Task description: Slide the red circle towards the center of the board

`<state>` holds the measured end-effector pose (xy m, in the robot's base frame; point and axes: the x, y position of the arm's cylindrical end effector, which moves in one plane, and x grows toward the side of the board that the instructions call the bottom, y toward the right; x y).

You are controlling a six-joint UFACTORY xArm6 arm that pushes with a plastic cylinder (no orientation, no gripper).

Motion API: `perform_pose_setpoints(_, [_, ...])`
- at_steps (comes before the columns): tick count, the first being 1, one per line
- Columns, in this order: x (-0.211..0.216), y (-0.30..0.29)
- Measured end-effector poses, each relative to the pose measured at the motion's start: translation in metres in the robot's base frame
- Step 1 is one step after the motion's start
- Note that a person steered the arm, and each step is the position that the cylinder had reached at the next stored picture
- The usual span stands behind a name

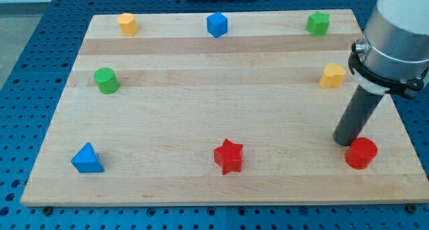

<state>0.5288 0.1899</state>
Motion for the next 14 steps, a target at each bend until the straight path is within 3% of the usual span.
perform_pose_setpoints(2, [0.0,-0.013])
perform_pose_setpoints(4, [0.012,-0.075])
perform_pose_setpoints(5, [0.051,-0.077])
perform_pose_setpoints(6, [0.086,-0.06])
perform_pose_setpoints(7, [0.088,-0.01])
perform_pose_setpoints(8, [0.077,0.026])
perform_pose_setpoints(14, [-0.041,0.03])
